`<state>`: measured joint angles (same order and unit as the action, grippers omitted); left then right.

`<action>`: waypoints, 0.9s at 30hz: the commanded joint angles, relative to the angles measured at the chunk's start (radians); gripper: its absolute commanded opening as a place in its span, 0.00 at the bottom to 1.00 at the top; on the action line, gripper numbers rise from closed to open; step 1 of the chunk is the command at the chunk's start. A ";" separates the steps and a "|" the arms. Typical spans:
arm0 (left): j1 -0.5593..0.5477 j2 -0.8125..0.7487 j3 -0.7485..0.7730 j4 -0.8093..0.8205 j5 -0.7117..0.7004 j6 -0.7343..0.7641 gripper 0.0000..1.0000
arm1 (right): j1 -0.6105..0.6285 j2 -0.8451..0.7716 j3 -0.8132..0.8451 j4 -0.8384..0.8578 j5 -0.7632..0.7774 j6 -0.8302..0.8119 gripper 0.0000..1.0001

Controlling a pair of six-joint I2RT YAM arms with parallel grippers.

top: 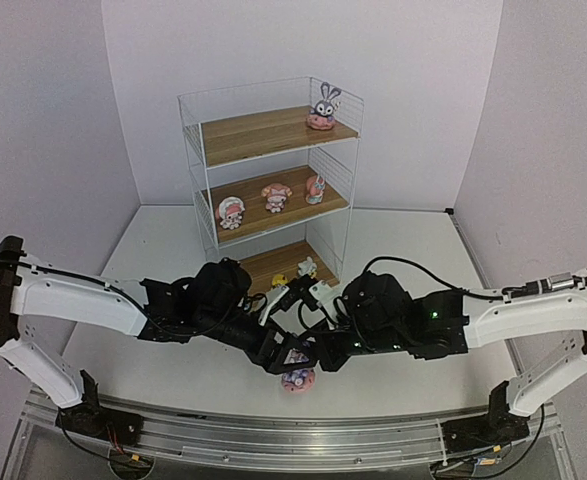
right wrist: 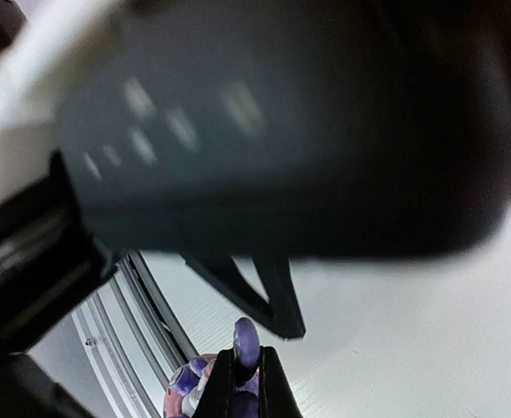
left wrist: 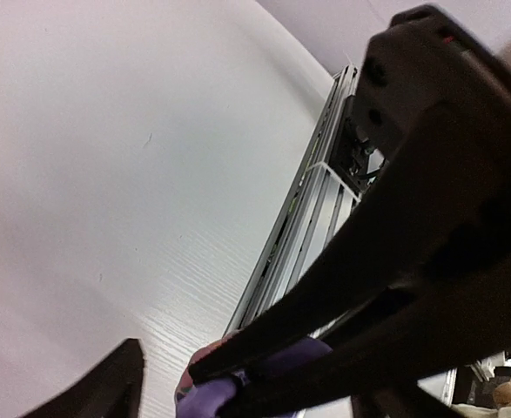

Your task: Place and organize the plastic toys onto the shelf

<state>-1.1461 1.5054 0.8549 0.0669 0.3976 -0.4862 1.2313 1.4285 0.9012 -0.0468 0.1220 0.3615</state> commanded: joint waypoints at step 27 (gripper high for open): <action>0.002 -0.278 -0.367 0.714 0.413 -0.325 0.71 | 0.010 -0.148 0.123 0.180 -0.378 -0.299 0.00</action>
<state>-1.1446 1.1996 0.4613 0.6800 0.7375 -0.7702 1.2362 1.2687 0.9598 0.0668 -0.2601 0.1177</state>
